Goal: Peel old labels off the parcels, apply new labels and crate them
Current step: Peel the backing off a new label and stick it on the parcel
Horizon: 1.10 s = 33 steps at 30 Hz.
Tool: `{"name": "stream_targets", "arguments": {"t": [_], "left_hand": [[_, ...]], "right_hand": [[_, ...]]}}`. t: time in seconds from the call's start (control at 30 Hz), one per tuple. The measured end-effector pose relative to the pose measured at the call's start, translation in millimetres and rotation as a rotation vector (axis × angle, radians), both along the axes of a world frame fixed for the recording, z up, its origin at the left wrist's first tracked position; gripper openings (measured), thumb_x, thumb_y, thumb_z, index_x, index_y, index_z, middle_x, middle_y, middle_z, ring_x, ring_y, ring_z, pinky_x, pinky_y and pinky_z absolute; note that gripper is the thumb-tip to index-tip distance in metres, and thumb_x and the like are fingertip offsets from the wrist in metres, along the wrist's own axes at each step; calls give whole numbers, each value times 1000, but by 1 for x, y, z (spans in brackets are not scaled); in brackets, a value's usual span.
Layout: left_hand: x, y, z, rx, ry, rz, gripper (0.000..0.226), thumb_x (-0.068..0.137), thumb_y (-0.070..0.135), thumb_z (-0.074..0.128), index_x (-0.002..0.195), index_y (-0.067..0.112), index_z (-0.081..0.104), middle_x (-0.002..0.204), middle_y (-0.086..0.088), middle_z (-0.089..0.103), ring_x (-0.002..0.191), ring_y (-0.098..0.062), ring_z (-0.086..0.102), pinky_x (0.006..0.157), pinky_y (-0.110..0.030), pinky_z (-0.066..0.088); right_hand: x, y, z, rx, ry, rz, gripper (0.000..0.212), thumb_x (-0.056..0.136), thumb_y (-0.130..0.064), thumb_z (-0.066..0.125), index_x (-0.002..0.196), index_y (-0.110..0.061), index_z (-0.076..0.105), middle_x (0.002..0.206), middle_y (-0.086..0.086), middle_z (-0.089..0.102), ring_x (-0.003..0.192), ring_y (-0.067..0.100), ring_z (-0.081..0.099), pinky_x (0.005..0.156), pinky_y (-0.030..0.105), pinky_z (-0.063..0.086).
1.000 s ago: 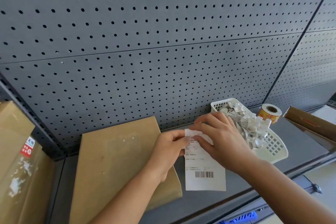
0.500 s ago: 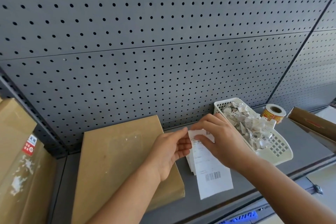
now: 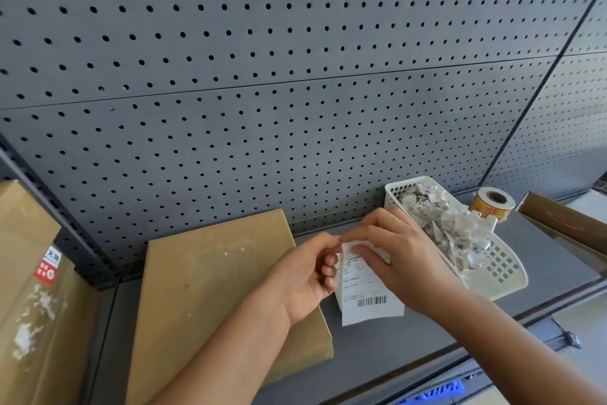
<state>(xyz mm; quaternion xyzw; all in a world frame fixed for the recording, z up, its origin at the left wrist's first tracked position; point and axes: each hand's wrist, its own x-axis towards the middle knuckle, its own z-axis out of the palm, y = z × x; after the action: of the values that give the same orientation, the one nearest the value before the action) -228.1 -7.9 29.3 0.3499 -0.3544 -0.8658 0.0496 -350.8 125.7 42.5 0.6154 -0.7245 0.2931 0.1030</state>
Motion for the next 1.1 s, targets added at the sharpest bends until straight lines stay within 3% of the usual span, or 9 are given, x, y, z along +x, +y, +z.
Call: {"name": "stream_targets", "arguments": {"t": [0.17,0.3,0.6,0.83,0.93,1.1], "left_hand": [[0,2,0,-62,-23,-13,19,87,12,69,69,13,61,59,3,37,51,-9,27,50,-21,24],[-1,4,0,-180,-22,9,9,85,9,70,79,9,64,58,3,38,50,-8,28,51,-21,23],[1,8,-1,-371,-52,33,8,86,12,71,84,4,74,59,4,42,53,-9,32,52,-23,27],[2,9,5,-477,-68,26,28,90,16,70,62,15,67,57,5,44,53,-10,36,53,-25,31],[1,6,6,-538,-92,8,24,91,18,68,68,13,64,60,4,48,57,-12,40,55,-26,35],[2,3,9,-423,-70,-51,30,98,29,57,74,12,62,73,-10,62,71,-26,59,71,-38,46]], "right_hand": [[3,2,0,17,-29,-26,20,88,-18,65,103,-31,68,95,-15,51,89,14,49,76,38,48],[4,1,2,72,-41,-56,20,88,-16,69,98,-32,67,94,-17,50,89,11,45,78,38,47],[7,-2,3,123,-13,-70,19,87,-18,71,93,-33,63,94,-18,51,88,9,44,78,38,48],[5,1,10,100,-35,2,14,88,-21,71,89,-32,62,95,-19,49,90,4,43,77,32,46],[3,4,14,91,-110,53,9,90,-20,64,90,-28,62,100,-20,54,99,5,51,84,28,46],[4,10,21,45,-207,20,16,92,-17,58,96,-32,57,102,-18,61,101,7,59,82,27,50]]}}
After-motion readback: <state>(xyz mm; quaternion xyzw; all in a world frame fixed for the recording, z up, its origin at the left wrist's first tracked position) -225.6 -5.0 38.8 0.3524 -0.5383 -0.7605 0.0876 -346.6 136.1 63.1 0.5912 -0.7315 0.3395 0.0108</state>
